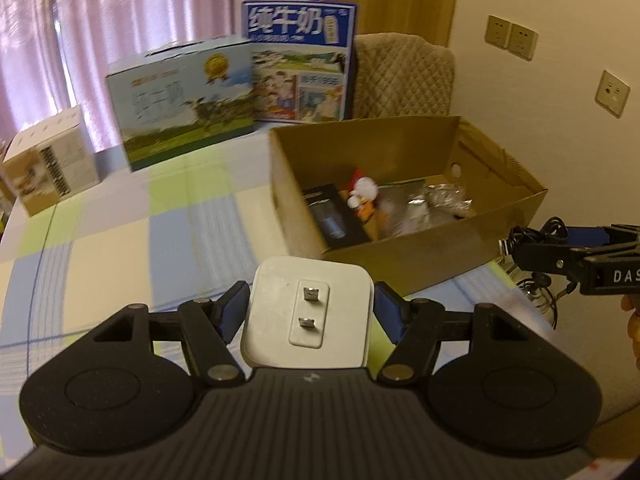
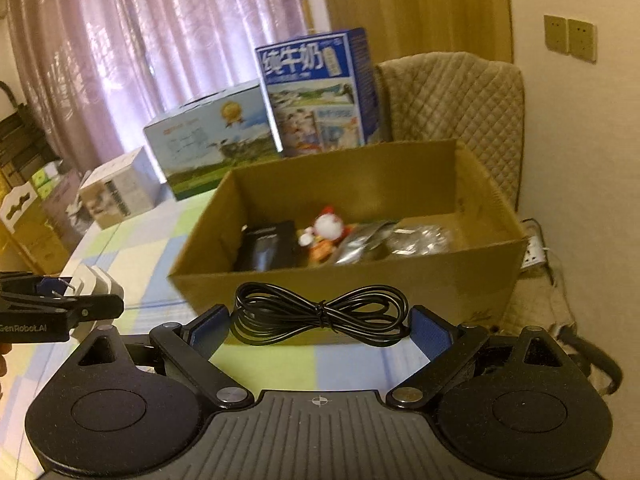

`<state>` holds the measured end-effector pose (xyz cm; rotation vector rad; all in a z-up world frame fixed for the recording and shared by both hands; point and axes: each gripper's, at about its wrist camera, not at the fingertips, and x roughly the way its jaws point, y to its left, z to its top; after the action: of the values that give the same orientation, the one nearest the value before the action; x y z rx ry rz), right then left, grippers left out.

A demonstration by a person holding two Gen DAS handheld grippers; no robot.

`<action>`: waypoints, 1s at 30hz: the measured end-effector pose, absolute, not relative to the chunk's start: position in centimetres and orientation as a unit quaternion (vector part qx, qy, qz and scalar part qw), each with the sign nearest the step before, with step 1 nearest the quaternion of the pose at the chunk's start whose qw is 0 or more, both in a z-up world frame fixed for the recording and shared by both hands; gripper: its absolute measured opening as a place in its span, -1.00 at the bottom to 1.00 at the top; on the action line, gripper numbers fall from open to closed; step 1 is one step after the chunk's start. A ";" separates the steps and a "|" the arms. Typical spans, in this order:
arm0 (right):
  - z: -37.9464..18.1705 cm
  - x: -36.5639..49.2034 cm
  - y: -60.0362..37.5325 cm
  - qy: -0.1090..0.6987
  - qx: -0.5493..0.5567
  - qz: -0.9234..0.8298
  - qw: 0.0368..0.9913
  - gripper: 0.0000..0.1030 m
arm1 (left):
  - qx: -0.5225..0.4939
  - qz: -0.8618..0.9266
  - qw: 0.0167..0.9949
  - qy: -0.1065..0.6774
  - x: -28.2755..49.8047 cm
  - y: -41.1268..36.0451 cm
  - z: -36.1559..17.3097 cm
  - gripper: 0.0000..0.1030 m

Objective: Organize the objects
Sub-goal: 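Carry the plug adapter with the left tool while the right tool carries the cable toward the cardboard box, then release the plug adapter with the left tool while the right tool releases the cable into the box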

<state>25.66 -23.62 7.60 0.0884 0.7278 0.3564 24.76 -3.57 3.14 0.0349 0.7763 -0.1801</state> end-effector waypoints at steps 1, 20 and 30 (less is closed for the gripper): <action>7.8 25.9 -24.1 0.351 0.043 0.172 0.919 0.80 | 0.019 -0.091 0.922 0.376 25.1 -4.2 3.3 0.24; 7.3 34.0 -27.4 0.341 0.010 0.193 0.920 0.80 | 0.035 -0.105 0.917 0.383 34.0 -11.9 2.6 0.24; 5.4 37.9 -27.7 0.372 -0.038 0.193 0.907 0.80 | 0.045 -0.105 0.904 0.413 38.5 -14.2 0.8 0.20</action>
<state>37.87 -27.74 5.41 -0.0776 0.7671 0.3988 38.48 -14.19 0.82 0.0921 0.8530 -0.2174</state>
